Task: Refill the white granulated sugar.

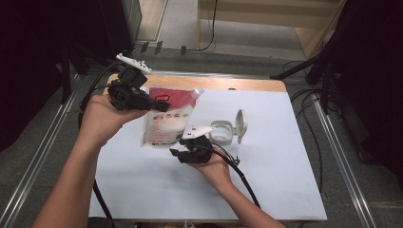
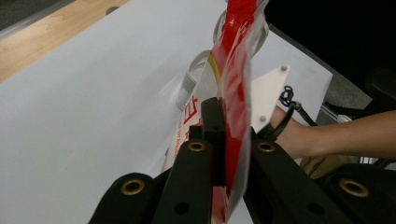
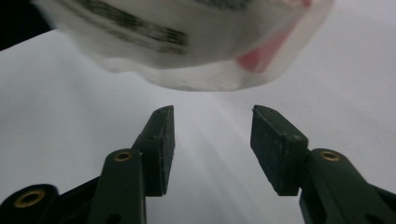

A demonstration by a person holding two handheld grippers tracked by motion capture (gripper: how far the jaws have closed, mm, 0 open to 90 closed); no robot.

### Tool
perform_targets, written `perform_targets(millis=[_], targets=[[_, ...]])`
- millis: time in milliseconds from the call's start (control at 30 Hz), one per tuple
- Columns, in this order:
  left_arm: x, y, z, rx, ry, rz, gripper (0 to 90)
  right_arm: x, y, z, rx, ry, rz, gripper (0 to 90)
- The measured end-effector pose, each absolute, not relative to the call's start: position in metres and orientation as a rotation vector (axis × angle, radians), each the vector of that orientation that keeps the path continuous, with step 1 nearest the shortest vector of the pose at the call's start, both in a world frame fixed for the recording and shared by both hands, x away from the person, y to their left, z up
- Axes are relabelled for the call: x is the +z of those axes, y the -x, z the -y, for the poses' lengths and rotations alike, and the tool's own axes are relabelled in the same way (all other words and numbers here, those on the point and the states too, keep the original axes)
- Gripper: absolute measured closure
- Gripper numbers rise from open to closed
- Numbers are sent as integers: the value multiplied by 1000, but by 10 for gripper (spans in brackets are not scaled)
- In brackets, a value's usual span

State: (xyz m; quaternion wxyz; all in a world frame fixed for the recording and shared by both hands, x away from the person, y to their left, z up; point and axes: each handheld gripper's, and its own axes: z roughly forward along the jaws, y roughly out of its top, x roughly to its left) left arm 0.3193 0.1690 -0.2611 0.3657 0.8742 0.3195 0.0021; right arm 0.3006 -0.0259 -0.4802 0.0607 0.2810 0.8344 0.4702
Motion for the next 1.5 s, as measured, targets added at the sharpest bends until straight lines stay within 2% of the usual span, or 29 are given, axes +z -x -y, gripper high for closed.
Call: perform_targets(millis=[567,700,833,1033,1200,1267,1333,1500], targets=[[-273,-328,-155,-76,-2230,-903,900,-484,-302,18,1445,-909,-2342,524],[-273,-329,-153,-55,-2227,-905,900,-483,-299,17,1442,-875,-2351,527],[-276,-332,-149,-13,-2250,-910,898,-484,-294,14,1430,-829,-2395,510],[-285,-340,-138,-45,-2252,-882,890,-482,-276,5,1363,-638,-2378,484],[-290,-346,-126,-67,-2238,-876,889,-483,-276,6,1416,-712,-2388,458],[-292,-347,-121,-70,-2258,-870,860,-484,-276,10,1448,-732,-2389,493],[-296,-345,-114,-57,-2284,-826,777,-484,-277,13,1469,-757,-2393,498],[-308,-336,-105,-23,-2339,-766,709,-490,-273,21,1509,-782,-2409,504]])
